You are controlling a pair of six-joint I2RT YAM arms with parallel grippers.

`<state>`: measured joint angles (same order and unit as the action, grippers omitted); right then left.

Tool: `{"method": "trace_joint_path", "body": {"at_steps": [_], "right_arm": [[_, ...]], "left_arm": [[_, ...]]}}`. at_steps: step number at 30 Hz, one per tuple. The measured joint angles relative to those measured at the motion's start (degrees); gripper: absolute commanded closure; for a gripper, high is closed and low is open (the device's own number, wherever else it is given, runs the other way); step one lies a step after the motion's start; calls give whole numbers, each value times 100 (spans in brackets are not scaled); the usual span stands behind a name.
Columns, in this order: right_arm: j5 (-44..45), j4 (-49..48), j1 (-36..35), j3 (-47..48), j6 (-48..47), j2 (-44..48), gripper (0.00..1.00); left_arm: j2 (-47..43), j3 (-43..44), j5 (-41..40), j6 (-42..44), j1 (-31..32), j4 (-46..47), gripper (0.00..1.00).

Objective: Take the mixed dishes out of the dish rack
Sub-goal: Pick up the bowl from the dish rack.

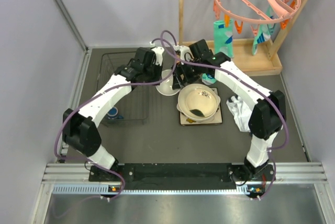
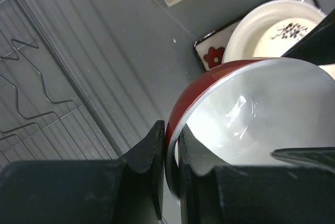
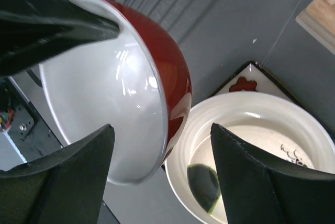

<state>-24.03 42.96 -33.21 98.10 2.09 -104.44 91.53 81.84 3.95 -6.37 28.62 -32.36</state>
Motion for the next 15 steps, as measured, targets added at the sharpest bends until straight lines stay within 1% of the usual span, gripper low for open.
{"method": "trace_joint_path", "body": {"at_steps": [4,7,8,10,11,13,14,15], "right_arm": [[127,-44,-107,-85,-55,0,30],[208,-68,-166,-94,-63,0,35],[223,-74,-175,-94,-66,0,39],[240,-87,-184,-94,-63,0,44],[238,-101,-188,-94,-61,0,48],[234,-122,-205,-94,-57,0,53],[251,-129,-221,-94,-48,0,59],[282,-131,-227,-94,-37,0,63]], "left_arm": [[-138,0,7,-122,2,70,100],[-155,0,15,-188,7,72,100],[-155,0,17,-225,7,72,100],[-168,0,17,-282,7,72,100],[-177,-2,15,-299,7,79,100],[-214,-55,0,-343,7,125,100],[-238,-90,-13,-367,7,142,100],[-262,-120,-22,-391,7,142,100]]}}
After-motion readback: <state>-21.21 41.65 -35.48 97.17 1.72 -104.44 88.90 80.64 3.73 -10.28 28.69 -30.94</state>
